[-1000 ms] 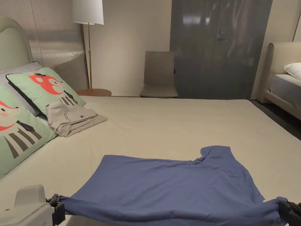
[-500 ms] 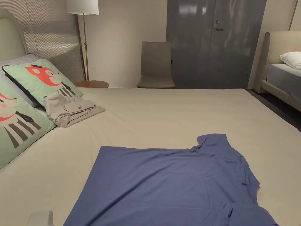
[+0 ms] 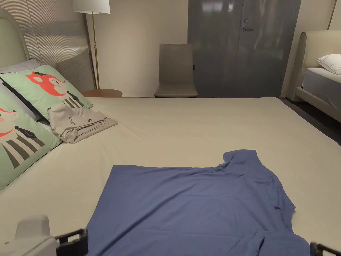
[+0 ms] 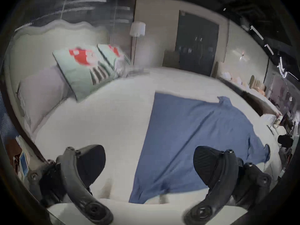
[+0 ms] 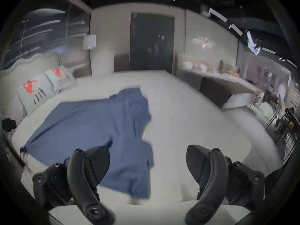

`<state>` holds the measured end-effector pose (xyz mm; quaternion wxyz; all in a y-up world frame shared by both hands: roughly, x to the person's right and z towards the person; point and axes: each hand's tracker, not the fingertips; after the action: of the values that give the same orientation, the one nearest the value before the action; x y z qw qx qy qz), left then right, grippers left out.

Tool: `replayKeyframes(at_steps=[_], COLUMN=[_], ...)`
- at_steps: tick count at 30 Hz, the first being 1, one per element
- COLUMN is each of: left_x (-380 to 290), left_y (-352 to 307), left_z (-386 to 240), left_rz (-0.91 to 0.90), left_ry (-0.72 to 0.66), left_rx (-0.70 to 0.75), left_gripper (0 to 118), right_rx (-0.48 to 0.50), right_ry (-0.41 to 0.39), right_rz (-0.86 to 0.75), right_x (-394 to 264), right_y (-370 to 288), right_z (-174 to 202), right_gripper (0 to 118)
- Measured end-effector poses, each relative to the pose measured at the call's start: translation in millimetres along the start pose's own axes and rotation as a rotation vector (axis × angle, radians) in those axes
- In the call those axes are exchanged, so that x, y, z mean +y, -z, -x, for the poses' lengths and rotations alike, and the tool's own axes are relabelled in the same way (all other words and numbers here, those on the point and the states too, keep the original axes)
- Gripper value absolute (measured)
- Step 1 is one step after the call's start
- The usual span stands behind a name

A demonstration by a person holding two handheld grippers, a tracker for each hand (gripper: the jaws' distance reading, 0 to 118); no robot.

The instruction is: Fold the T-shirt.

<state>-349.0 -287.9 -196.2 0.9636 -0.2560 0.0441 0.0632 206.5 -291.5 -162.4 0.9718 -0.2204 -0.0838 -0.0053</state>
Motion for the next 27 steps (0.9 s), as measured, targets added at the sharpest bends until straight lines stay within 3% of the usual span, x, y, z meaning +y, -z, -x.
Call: replayKeyframes(at_steps=[2, 4, 5, 6, 7, 8, 17, 18, 20, 21, 27], left_x=[13, 25, 29, 31, 34, 35, 6, -2, -22, -32, -84], left_y=[-12, -23, -28, -31, -31, -31, -14, -11, -3, 2, 21], left_z=[-12, -22, -26, -30, -32, -33, -3, 3, 13, 19, 29], left_rz=[-0.095, -0.166, -0.192, -0.214, -0.211, -0.209, -0.05, -0.018, 0.069, 0.131, 0.276], left_ry=[0.015, 0.03, 0.037, 0.044, 0.044, 0.039, 0.036, 0.04, 0.046, 0.041, 0.073], left_rx=[0.009, 0.004, -0.006, -0.006, -0.004, 0.0, -0.019, -0.012, 0.003, -0.001, 0.018], left_gripper=[107, 93, 71, 31, 3, 0, 4, 32, 100, 110, 101], right_rx=[-0.051, -0.108, -0.104, -0.088, -0.083, -0.077, 0.004, 0.011, 0.015, 0.02, 0.029], right_ry=[-0.001, 0.006, 0.007, 0.015, 0.02, 0.025, -0.014, -0.012, -0.01, -0.01, -0.018], right_rz=[-0.116, -0.228, -0.264, -0.287, -0.29, -0.287, -0.215, -0.204, -0.184, -0.176, -0.136], right_x=[15, 25, 28, 31, 33, 34, 18, 15, 12, 10, 3], right_y=[-11, -21, -25, -29, -31, -30, -17, -15, -12, -10, -4], right_z=[6, 15, 19, 22, 24, 27, 42, 42, 42, 42, 43], right_gripper=[101, 90, 74, 43, 16, 2, 1, 1, 1, 1, 1])
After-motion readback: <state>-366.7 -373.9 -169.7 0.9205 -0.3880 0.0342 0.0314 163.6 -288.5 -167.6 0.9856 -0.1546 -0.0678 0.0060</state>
